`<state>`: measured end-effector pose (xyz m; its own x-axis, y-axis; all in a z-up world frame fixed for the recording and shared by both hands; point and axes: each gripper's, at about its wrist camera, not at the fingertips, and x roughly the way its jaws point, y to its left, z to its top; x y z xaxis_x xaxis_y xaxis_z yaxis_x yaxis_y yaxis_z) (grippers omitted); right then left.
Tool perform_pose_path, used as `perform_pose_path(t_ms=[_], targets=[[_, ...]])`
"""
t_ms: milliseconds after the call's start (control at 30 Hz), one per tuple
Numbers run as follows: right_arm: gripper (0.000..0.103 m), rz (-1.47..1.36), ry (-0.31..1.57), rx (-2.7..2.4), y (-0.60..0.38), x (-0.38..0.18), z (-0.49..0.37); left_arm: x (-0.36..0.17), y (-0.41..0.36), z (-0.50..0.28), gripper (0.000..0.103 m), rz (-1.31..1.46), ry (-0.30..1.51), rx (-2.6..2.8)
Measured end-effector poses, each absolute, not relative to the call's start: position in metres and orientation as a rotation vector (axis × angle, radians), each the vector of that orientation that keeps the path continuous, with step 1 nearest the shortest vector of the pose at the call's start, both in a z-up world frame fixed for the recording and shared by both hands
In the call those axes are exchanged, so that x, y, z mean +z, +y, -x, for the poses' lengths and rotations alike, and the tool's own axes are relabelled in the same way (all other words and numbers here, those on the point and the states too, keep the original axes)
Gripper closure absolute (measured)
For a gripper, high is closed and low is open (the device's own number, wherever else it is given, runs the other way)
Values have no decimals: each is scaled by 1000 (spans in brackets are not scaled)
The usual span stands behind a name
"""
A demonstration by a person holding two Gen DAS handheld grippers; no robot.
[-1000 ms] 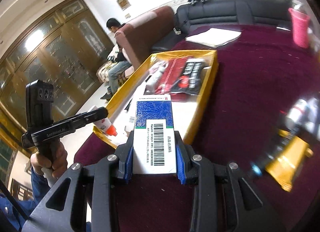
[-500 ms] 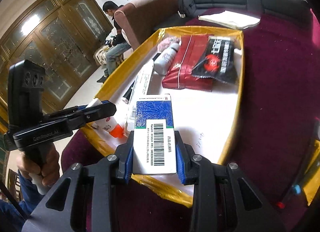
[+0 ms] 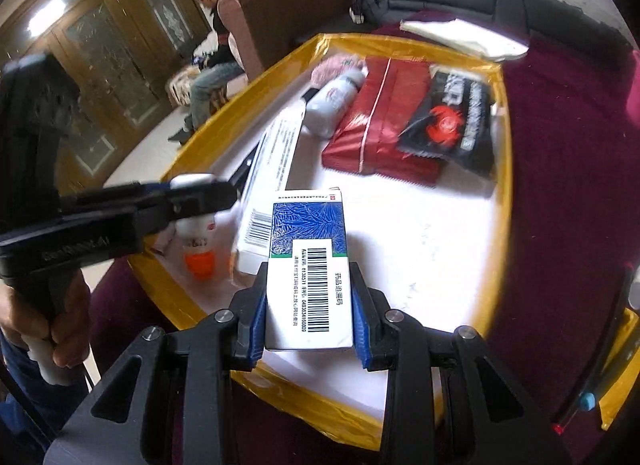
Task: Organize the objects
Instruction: 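Carry the glue bottle and blue box into the tray and release both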
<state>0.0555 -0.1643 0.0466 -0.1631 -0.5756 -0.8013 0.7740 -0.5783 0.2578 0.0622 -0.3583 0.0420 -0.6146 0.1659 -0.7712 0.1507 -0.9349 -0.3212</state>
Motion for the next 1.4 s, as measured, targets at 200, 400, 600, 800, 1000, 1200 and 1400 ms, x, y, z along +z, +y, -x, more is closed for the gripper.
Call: perform_pose_path(t_ms=[200,400,600,800,1000,1200,1400], targets=[[70,-1180,272,-1820,-180,42,-65,47,-365,-74,79,1364,-552,2777],[70,-1179,269,-1799,-193,45,-71,56,-377,-86,79,1313,-594,2802],[70,-1171,279,-1798,-200,42,-75,58,-383,-94,79,1289,-637,2804],[70,-1173,292,-1827,-195,42,-74,57,-377,-97,79,1283,-639,2791],[64,-1175,288,-1828,-185,45,-75,62,-367,-99,79,1272,-620,2791],[63,-1152,244,-1844,-166,56,-76,69,-351,-99,79,1275,-583,2790],[62,-1126,160,-1849,-140,66,-72,78,-328,-97,79,1273,-528,2776]])
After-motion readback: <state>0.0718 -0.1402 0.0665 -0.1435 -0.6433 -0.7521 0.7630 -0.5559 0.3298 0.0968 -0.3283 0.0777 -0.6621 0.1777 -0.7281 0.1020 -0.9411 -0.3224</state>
